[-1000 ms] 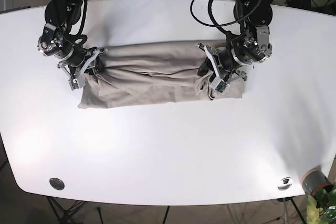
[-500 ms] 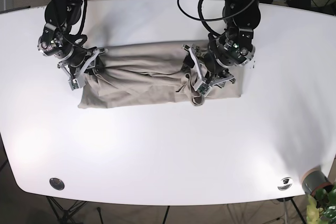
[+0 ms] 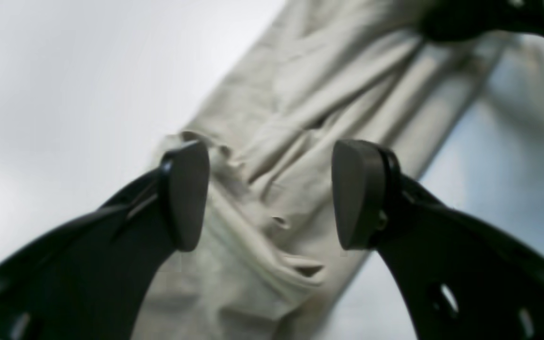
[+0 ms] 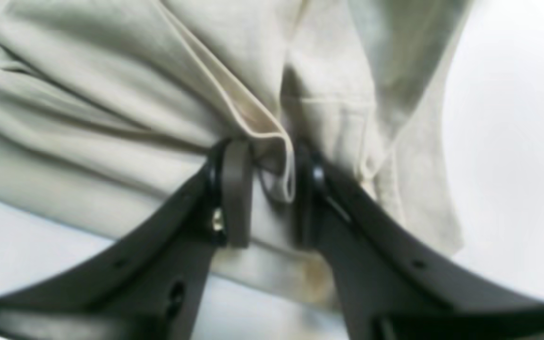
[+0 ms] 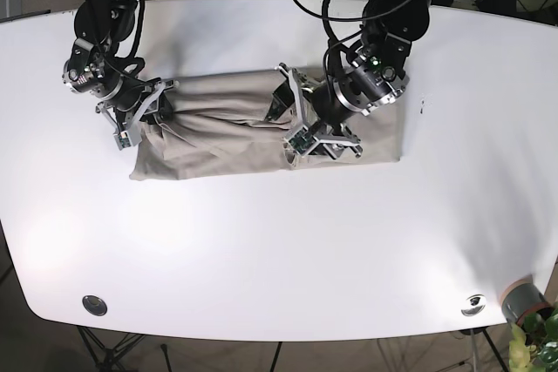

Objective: Fold the T-shirt properly
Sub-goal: 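Fold the strip end with the left gripper toward the right gripper, then grasp the other strip end with the right gripper and lift it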

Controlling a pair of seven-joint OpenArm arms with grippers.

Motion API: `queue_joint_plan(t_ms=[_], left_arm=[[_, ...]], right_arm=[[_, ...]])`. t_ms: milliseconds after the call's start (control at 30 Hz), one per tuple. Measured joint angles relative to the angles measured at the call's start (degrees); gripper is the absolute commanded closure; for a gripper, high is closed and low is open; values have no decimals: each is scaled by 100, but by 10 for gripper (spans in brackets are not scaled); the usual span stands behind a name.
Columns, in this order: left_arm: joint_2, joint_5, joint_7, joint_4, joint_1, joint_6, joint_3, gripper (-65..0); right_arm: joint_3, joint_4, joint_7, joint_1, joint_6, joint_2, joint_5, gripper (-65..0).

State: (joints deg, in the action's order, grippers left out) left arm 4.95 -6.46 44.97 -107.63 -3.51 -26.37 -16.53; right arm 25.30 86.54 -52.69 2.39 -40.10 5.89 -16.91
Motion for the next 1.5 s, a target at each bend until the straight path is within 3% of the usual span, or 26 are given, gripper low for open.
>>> queue_joint_plan(t_ms=[267,400,533,667,767,800,933,1167,1400,1500], left_arm=[[-15,11,2,0,-37,28,1182,-385],[-17,2,0,0,-125,22,1663,-385],[-46,0,17,0,-216,17,2039,-385],[-42,-553,-11,216,-203,-37,2400,-385],[-46,-1019,-22,664,-197,-435,2879,-385],[-35,-1036,-11,800,-201,-551,3025,-385],[20,-1121,42,1311,-219,-1268,3340,-385],[109,-1303,-181,2116,-138,-1342,3353,-383],[201,-1342,-793,2380,-175,-1357,3333,-383],[308,-1357,-752,2402,-170,-1379,3331,-383]], right_arm=[[44,723,-208,39,22,-116,116,-170],[17,1207,-409,-87,15,-232,35,-325],[203,1493,-726,-264,0,-323,13,-430],[925,1530,-1023,-560,26,-564,50,-477],[1458,1327,-1484,-881,4,-584,28,-509],[1567,1215,-1580,-990,70,-546,31,-517],[1851,750,-1683,-1062,42,-387,-734,-520],[1904,-575,-1679,-1047,44,212,-1987,-518],[1880,-1239,-1471,-1019,66,350,-2243,-518],[1867,-1307,-1344,-1003,59,387,-2262,-518]])
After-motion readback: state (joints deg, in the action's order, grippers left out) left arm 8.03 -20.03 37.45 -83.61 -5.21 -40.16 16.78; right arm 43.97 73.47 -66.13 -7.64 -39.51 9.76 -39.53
